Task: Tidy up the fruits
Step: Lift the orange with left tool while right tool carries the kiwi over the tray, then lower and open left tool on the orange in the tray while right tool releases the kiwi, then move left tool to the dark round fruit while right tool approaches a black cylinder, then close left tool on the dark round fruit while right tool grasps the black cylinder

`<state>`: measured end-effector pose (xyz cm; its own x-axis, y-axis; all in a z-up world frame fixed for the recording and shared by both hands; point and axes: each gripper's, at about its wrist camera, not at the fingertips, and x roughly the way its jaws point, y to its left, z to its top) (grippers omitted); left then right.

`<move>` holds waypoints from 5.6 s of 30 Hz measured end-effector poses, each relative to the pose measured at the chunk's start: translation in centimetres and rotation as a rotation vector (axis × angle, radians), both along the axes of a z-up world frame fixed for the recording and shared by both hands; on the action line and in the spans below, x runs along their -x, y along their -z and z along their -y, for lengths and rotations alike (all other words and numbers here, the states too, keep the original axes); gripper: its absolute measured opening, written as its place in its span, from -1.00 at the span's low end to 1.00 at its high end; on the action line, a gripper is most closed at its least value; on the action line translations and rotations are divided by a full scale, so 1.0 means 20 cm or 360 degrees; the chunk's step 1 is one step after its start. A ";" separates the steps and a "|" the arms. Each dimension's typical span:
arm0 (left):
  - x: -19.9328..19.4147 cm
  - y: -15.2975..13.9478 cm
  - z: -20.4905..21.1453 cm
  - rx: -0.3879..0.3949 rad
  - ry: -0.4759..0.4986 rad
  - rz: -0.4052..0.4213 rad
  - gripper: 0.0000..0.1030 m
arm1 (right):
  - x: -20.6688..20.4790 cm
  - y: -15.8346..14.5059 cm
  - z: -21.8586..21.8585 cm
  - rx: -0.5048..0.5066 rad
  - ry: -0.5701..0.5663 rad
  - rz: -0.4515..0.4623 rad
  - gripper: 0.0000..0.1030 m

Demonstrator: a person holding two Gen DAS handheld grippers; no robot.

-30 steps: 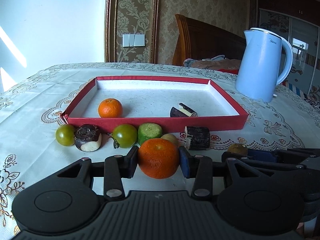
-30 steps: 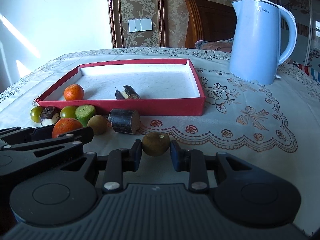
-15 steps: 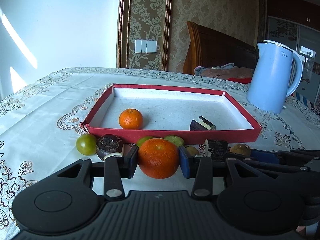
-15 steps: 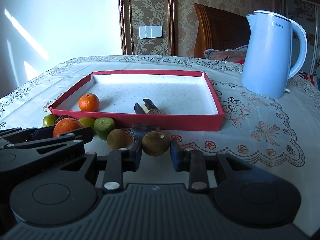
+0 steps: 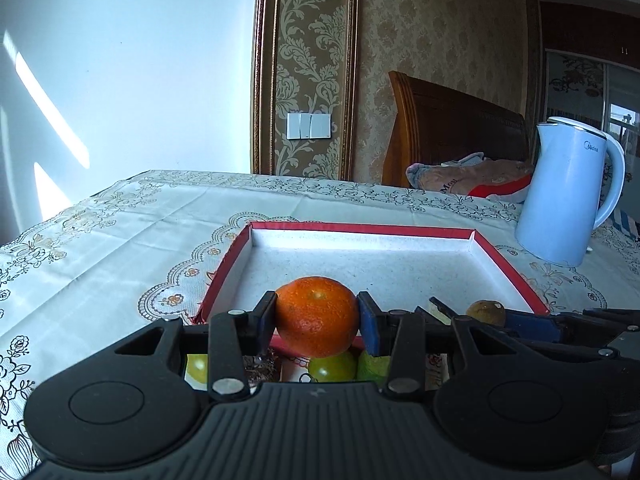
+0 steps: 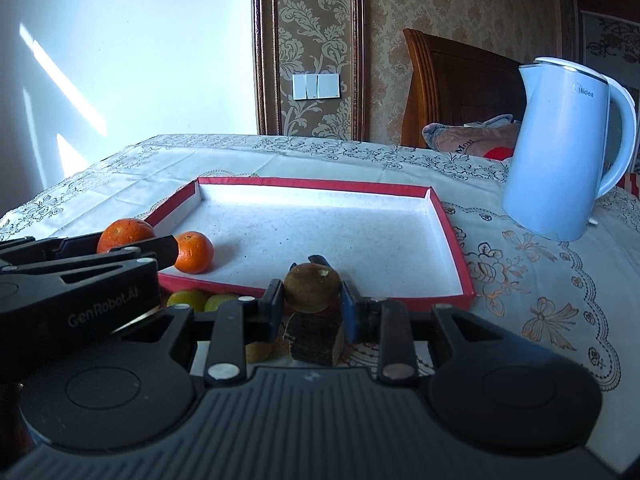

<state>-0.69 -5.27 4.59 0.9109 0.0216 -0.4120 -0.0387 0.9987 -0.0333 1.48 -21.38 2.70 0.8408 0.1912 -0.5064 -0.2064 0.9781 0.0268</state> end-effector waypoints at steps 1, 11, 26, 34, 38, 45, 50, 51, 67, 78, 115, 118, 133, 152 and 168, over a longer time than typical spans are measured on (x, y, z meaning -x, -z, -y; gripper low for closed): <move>-0.01 0.00 -0.01 0.0001 -0.0008 0.0002 -0.19 | -0.01 -0.01 0.00 0.0001 0.0002 0.0008 -0.43; -0.09 0.03 -0.10 0.0012 -0.0075 -0.0004 -0.19 | -0.03 0.01 0.07 -0.0028 0.0017 0.0025 -0.43; -0.22 -0.02 -0.14 0.0009 -0.0083 -0.0007 -0.19 | -0.14 -0.05 0.16 -0.0011 0.0000 0.0057 -0.44; -0.38 0.09 0.04 -0.0061 -0.0001 -0.0144 -0.19 | -0.29 0.05 0.22 -0.0022 0.0092 -0.0076 -0.43; -0.43 0.12 0.07 -0.0080 0.0007 -0.0155 -0.19 | -0.32 0.09 0.23 -0.0054 0.0066 -0.0110 -0.43; -0.44 0.13 0.09 -0.0071 0.0019 -0.0118 -0.19 | -0.33 0.11 0.22 -0.0048 0.0077 -0.0136 -0.43; -0.42 0.15 0.14 -0.0139 0.0050 -0.0109 -0.19 | -0.34 0.13 0.21 -0.0065 0.0061 -0.0157 -0.43; -0.42 0.15 0.14 -0.0144 0.0050 -0.0107 -0.19 | -0.34 0.13 0.21 -0.0063 0.0062 -0.0153 -0.43; -0.45 0.17 0.20 -0.0098 0.0145 -0.0170 -0.19 | -0.36 0.16 0.17 -0.0062 0.0115 -0.0145 -0.43; -0.44 0.23 0.20 -0.0082 0.0185 -0.0231 -0.18 | -0.33 0.17 0.17 0.0013 0.0125 -0.0093 -0.43; -0.10 0.04 -0.42 0.0221 -0.0087 0.0072 0.30 | -0.12 0.11 0.32 -0.0268 0.0135 0.0025 -0.27; -0.02 0.06 -0.45 0.0169 -0.0119 0.0075 0.45 | -0.06 0.12 0.33 -0.0300 0.0117 0.0026 -0.26; 0.15 0.13 -0.40 0.0000 0.0078 -0.0012 0.46 | 0.11 0.17 0.25 -0.0280 0.0072 0.0010 -0.09; 0.04 0.21 -0.35 0.0132 0.0223 -0.0136 -0.17 | 0.10 0.18 0.26 -0.0316 0.0046 -0.0005 0.20; -0.14 0.25 -0.30 0.0123 0.0137 -0.0310 -0.22 | 0.10 0.18 0.26 -0.0320 0.0033 -0.0012 0.30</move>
